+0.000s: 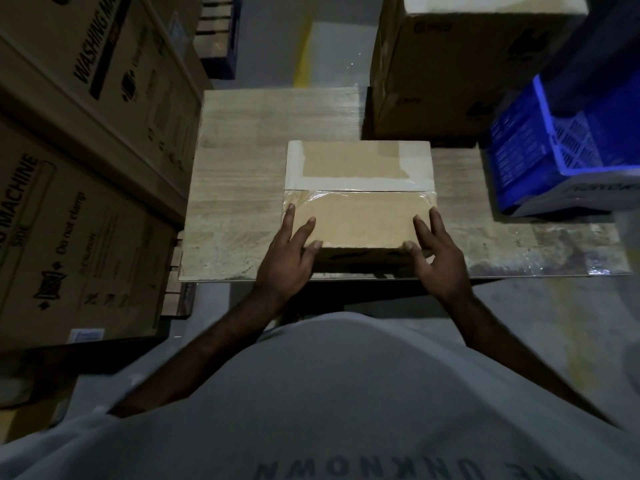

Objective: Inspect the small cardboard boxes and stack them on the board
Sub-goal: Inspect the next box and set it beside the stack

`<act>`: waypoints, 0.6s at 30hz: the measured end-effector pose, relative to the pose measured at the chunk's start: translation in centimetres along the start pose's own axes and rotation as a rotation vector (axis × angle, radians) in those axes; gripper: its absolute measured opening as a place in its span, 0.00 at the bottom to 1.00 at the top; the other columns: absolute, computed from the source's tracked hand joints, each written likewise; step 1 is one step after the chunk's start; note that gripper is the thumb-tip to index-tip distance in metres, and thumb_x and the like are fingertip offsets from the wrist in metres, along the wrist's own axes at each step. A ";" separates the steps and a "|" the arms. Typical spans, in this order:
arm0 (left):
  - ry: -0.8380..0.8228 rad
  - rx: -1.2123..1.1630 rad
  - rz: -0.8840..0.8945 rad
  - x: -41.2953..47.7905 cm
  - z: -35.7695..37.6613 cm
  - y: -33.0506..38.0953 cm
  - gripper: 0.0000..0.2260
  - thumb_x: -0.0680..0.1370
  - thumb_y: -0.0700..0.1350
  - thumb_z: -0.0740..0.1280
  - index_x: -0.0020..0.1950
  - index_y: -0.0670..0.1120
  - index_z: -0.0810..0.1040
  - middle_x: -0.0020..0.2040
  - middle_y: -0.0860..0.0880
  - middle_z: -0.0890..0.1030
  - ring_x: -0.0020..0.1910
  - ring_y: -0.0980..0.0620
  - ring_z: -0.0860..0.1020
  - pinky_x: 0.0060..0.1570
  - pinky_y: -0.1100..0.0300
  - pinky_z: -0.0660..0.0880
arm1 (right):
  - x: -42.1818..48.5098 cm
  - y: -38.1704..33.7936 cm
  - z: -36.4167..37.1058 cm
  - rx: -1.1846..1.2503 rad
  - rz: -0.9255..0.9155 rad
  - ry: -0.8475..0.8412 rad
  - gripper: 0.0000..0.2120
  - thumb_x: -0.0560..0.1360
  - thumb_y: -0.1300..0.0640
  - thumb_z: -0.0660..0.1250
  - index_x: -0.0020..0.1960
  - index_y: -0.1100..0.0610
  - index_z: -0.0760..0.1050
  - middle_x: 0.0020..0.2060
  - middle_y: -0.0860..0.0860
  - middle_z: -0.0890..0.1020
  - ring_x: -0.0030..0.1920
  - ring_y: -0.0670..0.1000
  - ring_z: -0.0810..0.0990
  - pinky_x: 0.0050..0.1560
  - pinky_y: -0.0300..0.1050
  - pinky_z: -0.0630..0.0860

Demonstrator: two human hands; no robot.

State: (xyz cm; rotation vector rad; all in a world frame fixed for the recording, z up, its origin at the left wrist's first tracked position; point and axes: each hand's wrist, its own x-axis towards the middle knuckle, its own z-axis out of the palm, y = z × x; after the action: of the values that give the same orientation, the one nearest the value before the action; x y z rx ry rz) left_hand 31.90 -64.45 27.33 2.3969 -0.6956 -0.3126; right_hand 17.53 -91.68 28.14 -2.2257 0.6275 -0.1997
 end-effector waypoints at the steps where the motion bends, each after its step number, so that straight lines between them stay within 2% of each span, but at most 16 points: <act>1: 0.018 -0.022 -0.025 0.2 -0.2 0.3 0.22 0.85 0.57 0.58 0.77 0.52 0.70 0.85 0.51 0.50 0.81 0.47 0.59 0.74 0.46 0.67 | 0.2 -0.2 -0.1 0.029 0.002 0.019 0.25 0.84 0.51 0.67 0.79 0.53 0.69 0.83 0.49 0.59 0.80 0.47 0.61 0.77 0.49 0.66; 3: 0.067 -0.023 -0.058 0.9 -0.4 0.6 0.18 0.85 0.55 0.61 0.71 0.49 0.76 0.83 0.49 0.58 0.77 0.45 0.68 0.70 0.47 0.71 | 0.8 -0.5 -0.2 0.057 0.007 0.047 0.23 0.85 0.53 0.66 0.79 0.55 0.69 0.82 0.51 0.61 0.80 0.47 0.63 0.77 0.52 0.68; 6: 0.138 0.068 -0.023 2.0 -1.0 0.4 0.14 0.81 0.52 0.66 0.62 0.46 0.78 0.76 0.46 0.70 0.68 0.40 0.75 0.64 0.46 0.75 | 2.8 -0.7 -0.4 0.043 0.066 0.042 0.27 0.84 0.52 0.67 0.80 0.55 0.67 0.81 0.54 0.64 0.79 0.52 0.66 0.77 0.52 0.68; 9: 0.163 0.139 -0.030 3.6 -2.1 0.9 0.13 0.79 0.52 0.69 0.59 0.45 0.77 0.65 0.46 0.73 0.56 0.40 0.77 0.53 0.50 0.76 | 5.0 -1.2 -0.8 0.043 0.117 -0.009 0.30 0.83 0.48 0.67 0.82 0.52 0.63 0.77 0.55 0.71 0.76 0.55 0.71 0.75 0.57 0.71; 11: 0.174 0.160 -0.086 4.9 -2.5 1.5 0.14 0.79 0.52 0.70 0.59 0.46 0.76 0.62 0.46 0.72 0.54 0.41 0.77 0.50 0.50 0.76 | 6.4 -2.0 -1.2 0.103 0.182 -0.028 0.30 0.83 0.50 0.67 0.82 0.52 0.61 0.74 0.53 0.75 0.72 0.52 0.74 0.73 0.52 0.72; 13: 0.171 0.147 -0.157 6.3 -2.7 2.0 0.16 0.80 0.53 0.69 0.62 0.46 0.73 0.61 0.45 0.72 0.54 0.40 0.77 0.51 0.47 0.78 | 7.7 -2.9 -1.4 0.138 0.236 -0.021 0.30 0.83 0.50 0.67 0.81 0.51 0.61 0.71 0.54 0.77 0.68 0.53 0.76 0.67 0.48 0.73; 16: 0.170 0.004 -0.337 8.4 -3.2 2.1 0.25 0.78 0.55 0.71 0.70 0.45 0.70 0.65 0.44 0.74 0.58 0.42 0.78 0.54 0.49 0.77 | 9.7 -3.2 -1.8 0.204 0.355 -0.011 0.31 0.83 0.48 0.67 0.81 0.53 0.60 0.71 0.56 0.77 0.68 0.57 0.77 0.66 0.50 0.75; 18: 0.160 -0.088 -0.464 9.5 -3.6 1.8 0.30 0.75 0.58 0.74 0.71 0.44 0.72 0.65 0.45 0.77 0.58 0.44 0.79 0.56 0.52 0.77 | 10.9 -3.0 -2.0 0.249 0.419 -0.035 0.28 0.82 0.45 0.67 0.78 0.55 0.67 0.68 0.55 0.79 0.66 0.57 0.78 0.69 0.55 0.75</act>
State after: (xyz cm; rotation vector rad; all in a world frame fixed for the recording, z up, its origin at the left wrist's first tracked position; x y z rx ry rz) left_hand 40.41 -69.13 30.77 2.4429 -0.0455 -0.3268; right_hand 27.37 -96.74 31.09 -1.8111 0.9762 -0.0221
